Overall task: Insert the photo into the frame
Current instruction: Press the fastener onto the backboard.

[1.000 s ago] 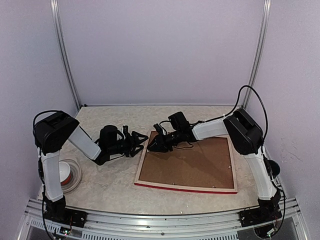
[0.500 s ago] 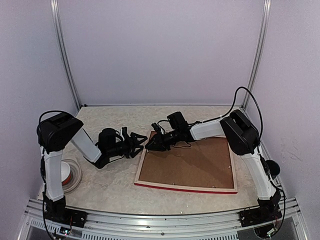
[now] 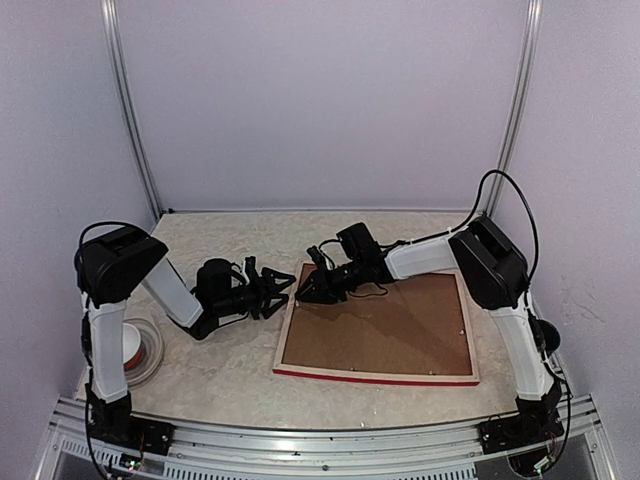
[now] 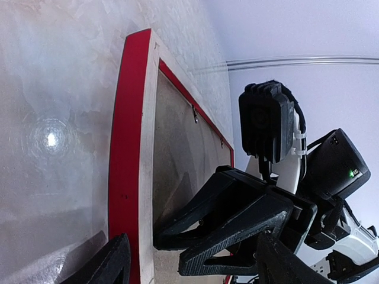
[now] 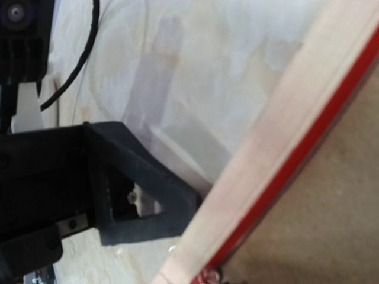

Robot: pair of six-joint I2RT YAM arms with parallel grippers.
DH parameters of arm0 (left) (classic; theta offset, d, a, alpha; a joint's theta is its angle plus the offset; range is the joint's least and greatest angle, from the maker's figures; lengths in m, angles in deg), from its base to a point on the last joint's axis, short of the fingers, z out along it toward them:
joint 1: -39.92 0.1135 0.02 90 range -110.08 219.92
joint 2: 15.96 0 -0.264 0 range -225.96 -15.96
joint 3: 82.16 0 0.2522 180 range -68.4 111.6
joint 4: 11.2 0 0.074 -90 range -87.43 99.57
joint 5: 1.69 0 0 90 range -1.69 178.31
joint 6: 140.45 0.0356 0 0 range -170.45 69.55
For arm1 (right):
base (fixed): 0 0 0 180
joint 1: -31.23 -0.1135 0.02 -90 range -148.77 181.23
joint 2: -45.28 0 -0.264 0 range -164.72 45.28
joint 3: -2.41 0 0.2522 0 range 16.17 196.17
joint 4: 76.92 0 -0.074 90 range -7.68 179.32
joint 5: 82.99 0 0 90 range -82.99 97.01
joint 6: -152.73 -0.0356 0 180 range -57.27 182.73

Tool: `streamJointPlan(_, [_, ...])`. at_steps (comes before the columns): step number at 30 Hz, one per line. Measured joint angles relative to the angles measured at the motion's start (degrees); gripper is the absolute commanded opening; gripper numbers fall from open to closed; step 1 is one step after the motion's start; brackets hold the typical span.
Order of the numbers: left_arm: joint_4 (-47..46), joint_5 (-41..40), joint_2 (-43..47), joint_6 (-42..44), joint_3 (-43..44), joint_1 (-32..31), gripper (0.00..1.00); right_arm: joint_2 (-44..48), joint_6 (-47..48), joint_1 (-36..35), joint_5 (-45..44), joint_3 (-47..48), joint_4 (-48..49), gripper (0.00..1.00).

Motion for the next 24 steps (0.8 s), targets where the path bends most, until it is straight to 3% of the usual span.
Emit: streamJointPlan(24, [0.6,-0.2,0.2,0.6,0.0,0.0,0.72,-2.9,3.4,-1.0,4.4,5.3,-4.8,0.28])
